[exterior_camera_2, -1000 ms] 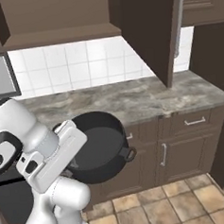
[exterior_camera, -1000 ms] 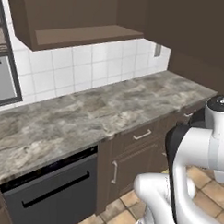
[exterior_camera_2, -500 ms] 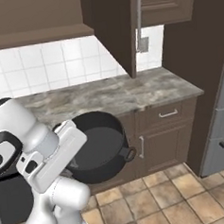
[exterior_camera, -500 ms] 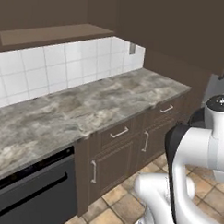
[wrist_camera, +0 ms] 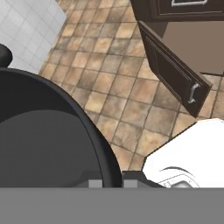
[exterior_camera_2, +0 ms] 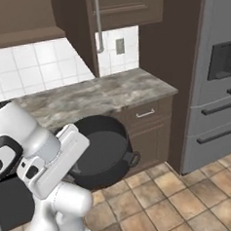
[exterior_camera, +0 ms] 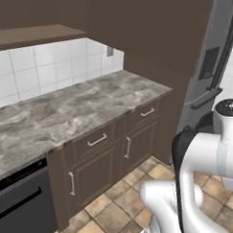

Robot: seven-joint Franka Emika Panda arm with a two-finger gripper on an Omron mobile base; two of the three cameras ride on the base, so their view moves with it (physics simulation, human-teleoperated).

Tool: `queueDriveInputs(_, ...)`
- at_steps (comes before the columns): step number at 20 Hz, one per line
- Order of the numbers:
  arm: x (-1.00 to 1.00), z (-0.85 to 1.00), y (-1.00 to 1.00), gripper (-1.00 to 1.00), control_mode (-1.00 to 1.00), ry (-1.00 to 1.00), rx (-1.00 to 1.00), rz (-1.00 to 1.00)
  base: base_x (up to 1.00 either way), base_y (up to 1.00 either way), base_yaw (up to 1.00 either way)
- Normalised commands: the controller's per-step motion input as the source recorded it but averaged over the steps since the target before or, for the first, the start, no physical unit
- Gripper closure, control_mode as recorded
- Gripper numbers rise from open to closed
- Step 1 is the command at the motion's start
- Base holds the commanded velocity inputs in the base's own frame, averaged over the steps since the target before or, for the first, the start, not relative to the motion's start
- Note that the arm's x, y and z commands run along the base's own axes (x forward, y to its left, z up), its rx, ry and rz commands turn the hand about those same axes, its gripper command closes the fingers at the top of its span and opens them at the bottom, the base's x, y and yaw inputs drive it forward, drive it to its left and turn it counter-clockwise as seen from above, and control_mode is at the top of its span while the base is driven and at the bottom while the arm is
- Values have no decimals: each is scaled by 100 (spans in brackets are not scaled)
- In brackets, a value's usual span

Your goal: Pick the kettle from the cabinet and place it on a stove burner. Then pick the pot from the counter and place it on another stove burner. Finally, turn both burners on.

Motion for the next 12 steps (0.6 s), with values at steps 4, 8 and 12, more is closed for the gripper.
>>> queueDriveInputs(4,0,0,0,100,100,0,0,0,0,-66,-22)
queueDriveInputs(8,0,0,0,100,100,0,0,0,0,-72,-22)
queueDriveInputs(12,0,0,0,100,100,0,0,0,0,-70,-20)
